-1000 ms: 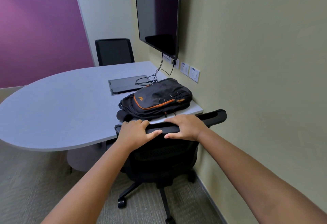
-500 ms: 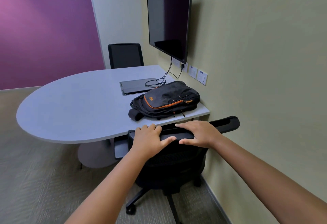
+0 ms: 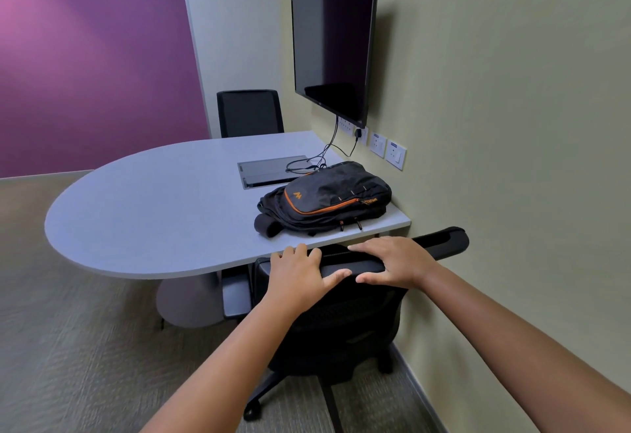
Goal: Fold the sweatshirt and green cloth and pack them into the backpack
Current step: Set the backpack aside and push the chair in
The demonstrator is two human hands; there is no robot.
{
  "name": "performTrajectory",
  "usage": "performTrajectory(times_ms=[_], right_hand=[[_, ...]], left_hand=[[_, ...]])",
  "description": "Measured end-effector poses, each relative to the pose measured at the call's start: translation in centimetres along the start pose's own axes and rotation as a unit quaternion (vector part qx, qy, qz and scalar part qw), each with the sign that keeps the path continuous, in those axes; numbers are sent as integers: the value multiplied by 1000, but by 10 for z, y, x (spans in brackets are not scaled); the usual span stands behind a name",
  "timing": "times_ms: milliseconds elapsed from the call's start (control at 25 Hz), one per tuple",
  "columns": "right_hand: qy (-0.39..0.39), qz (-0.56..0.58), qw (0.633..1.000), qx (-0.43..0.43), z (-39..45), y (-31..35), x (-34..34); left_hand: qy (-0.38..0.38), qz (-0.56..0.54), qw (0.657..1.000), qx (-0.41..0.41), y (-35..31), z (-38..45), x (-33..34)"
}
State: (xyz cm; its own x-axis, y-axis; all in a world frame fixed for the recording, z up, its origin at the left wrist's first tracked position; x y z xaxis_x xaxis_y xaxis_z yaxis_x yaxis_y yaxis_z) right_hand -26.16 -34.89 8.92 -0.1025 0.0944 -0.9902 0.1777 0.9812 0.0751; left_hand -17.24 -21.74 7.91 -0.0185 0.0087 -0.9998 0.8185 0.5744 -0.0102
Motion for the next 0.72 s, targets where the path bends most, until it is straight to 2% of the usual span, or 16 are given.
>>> performTrajectory(times_ms=[320,480,720], right_hand=[[0,5,1000,5,24,-24,-10],[-37,-1,999,3,57,-15,-16],[-76,-2,997,-4,113,6,-26]], left_hand=[[-22,2,1000,1,-1,36,-4],[-57,3,998,-3,31,62,-11],[-43,-35,998,-27,89,107,-10]])
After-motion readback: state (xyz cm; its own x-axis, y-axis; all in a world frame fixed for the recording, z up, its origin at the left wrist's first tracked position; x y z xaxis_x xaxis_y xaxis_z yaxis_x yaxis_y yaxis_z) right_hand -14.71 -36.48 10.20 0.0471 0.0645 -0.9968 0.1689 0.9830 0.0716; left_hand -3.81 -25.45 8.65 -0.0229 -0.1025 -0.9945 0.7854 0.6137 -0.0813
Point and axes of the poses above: each hand's wrist, its own z-axis towards the middle knuckle, its own x-axis out of the palm, y = z × x, the point moved 8 cm from there along z, towards the middle knuckle, and after that the axes turned 13 degrees about y, right-handed, at the moved point
